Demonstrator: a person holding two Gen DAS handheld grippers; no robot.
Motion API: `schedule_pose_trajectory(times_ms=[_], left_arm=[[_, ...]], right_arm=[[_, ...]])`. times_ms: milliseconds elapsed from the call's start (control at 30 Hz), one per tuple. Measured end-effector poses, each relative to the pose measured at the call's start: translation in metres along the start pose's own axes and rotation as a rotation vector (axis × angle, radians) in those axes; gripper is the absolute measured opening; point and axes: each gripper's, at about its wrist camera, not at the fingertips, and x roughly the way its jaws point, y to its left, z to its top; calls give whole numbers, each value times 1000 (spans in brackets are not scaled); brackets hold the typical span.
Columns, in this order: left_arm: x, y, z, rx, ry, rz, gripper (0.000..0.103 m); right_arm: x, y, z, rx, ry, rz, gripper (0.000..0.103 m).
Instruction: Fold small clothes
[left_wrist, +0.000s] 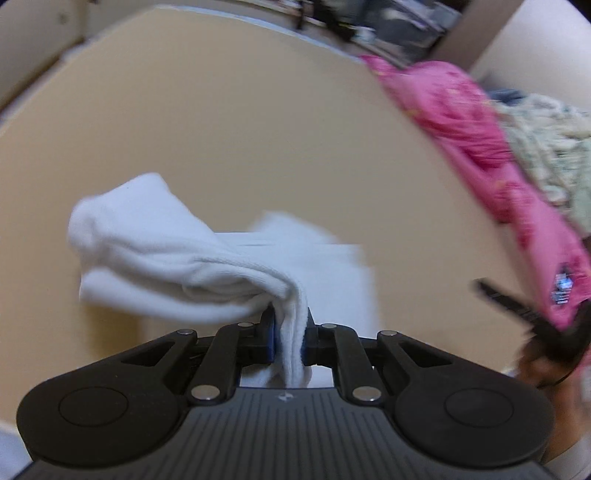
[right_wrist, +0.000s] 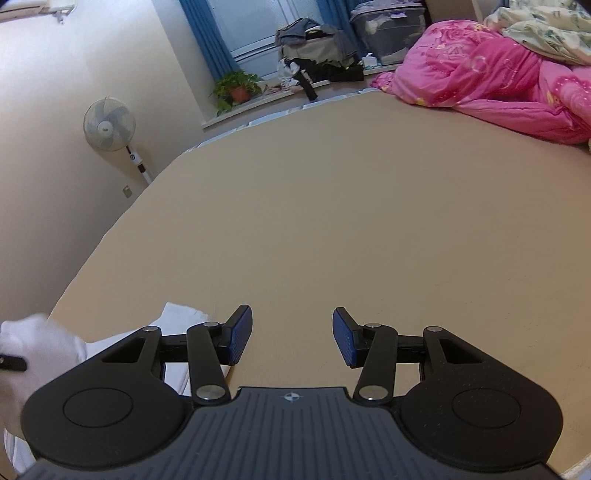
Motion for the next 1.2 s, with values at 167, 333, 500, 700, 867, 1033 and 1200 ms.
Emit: schedule_pose_trajectory(times_ms=[167, 333, 500, 700, 867, 1033, 1200], left_arm=[[22, -49, 9, -22, 7, -236, 40], [-18, -10, -12, 88, -73, -187, 41], [-32, 39, -68, 195, -29, -55, 41], [-36, 79, -101, 249, -139, -50, 41], [-22, 86, -113, 169, -159, -28, 44], [-15, 76, -109, 190, -176, -81, 46], [-14, 66, -107, 217, -186, -157, 46]], right_arm=[[0, -3, 1, 23, -2, 12, 50], [5, -1, -3, 41, 40, 94, 50], [19, 14, -11, 60, 148, 264, 51], [39, 59, -33, 38, 298, 450, 56], [52, 98, -62, -117, 378, 395, 54], [35, 97, -62, -151, 297, 421, 4], [-33, 61, -42, -102, 110, 640, 3]])
